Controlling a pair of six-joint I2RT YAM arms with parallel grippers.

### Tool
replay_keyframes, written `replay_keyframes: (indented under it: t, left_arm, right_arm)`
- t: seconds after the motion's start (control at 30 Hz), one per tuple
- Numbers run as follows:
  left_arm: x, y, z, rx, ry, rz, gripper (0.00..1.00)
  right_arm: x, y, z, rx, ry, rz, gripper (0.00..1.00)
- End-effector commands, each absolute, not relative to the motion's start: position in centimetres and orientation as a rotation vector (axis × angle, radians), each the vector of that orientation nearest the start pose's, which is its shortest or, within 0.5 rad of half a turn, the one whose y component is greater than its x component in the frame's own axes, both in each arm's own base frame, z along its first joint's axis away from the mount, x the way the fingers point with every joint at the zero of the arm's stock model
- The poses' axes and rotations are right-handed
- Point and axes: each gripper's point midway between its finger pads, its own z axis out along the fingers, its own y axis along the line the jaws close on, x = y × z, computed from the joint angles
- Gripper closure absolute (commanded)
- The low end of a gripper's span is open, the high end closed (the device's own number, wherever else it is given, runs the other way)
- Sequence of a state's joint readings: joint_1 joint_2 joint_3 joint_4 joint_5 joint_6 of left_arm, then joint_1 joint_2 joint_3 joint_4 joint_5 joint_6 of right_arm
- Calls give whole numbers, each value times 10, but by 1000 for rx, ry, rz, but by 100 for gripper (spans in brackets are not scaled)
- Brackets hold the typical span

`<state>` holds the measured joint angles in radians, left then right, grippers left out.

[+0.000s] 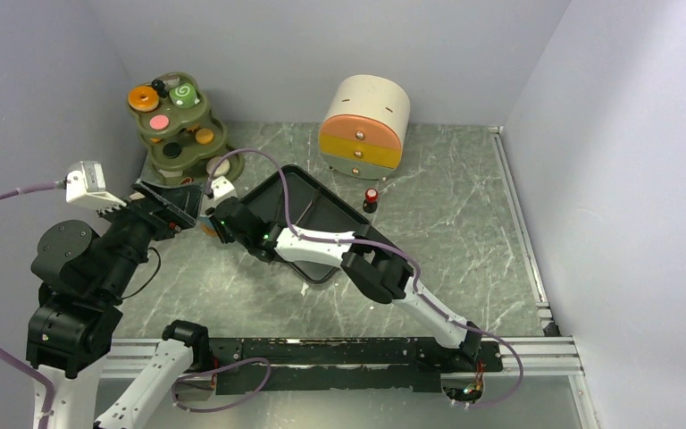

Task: Serve the afternoon tea
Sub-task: Place the cup on the coaster, then reset both arms

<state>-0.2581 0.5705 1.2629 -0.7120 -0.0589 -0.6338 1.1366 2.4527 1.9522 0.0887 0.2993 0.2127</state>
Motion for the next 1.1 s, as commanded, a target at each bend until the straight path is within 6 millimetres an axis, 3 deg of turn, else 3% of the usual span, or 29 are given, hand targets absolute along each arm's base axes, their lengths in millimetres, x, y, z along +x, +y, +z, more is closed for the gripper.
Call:
replay_keyframes:
  t: [0.0, 0.3, 0.5, 0.87, 1.07]
  left_arm:
    - [189, -68, 424, -308, 1576, -651, 6]
    - [197, -70, 410, -301, 1613, -626, 4]
    - [203, -67, 403, -281, 1648, -573, 3]
    - [209, -59, 400, -220, 1667, -463, 4]
    - [217, -59, 383, -142, 1719, -393, 4]
  right_arm:
    - [321, 599, 104, -675, 1848, 636, 57]
    - [315, 591, 131, -662, 1833, 666, 24]
    - [306, 570, 159, -651, 1816, 677, 4]
    - [287, 508, 193, -631, 1843, 617, 4]
    - [270, 456, 206, -569, 1893, 584, 3]
